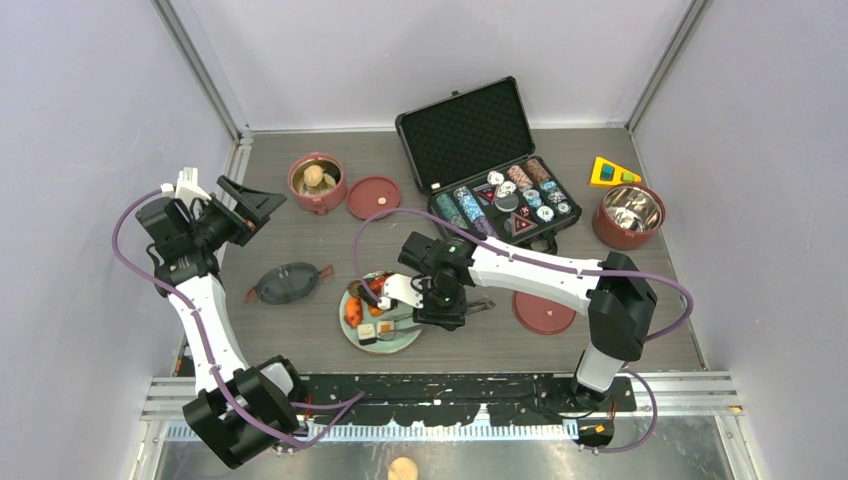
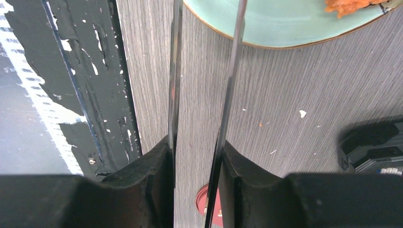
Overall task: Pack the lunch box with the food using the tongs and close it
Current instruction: Pick up the fake food from the plate, then place the fake food in the packing box.
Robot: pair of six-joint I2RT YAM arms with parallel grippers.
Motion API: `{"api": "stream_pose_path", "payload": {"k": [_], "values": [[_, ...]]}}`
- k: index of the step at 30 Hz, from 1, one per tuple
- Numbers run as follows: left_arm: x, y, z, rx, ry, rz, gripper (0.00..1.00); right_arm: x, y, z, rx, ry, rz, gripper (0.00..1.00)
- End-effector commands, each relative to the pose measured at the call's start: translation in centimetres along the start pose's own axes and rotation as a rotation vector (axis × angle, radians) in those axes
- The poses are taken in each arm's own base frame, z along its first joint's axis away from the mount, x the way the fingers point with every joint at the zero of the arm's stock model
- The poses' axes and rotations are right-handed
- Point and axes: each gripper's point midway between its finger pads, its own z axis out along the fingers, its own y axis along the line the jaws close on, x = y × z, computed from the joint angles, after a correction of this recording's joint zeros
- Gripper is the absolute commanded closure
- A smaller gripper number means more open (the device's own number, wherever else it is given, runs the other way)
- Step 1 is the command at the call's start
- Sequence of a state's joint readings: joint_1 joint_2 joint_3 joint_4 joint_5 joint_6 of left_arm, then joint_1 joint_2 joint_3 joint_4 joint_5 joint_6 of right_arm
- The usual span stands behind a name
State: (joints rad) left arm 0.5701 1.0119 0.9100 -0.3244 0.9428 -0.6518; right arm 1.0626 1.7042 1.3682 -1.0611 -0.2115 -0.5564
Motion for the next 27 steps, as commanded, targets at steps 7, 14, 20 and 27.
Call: {"api": "stream_pose_path", "payload": {"k": [7,14,20,27], "values": [[-0.6,-0.8,-0.2,0.032,-0.016,0.019,0.05,-1.1,1.1,-5.5,0.021,-0.118,0.018,0.70],[-0.6,-0.8,-0.2,0.034,-0.019,0.021,0.05,-3.7,-1.2,-10.3,0.071,-0.282,0.079,0.71],[-0.8,-1.0,-0.2,0.036,-0.020,0.019,0.05,-7.1,-10.2,-13.9,0.220,-0.459,0.243,0.74],[-1.0,-1.0,-0.2,0.032,-0.027,0.025,0.05,-12.6,-19.3,-15.7,0.357,-0.607,0.356,0.74]]}}
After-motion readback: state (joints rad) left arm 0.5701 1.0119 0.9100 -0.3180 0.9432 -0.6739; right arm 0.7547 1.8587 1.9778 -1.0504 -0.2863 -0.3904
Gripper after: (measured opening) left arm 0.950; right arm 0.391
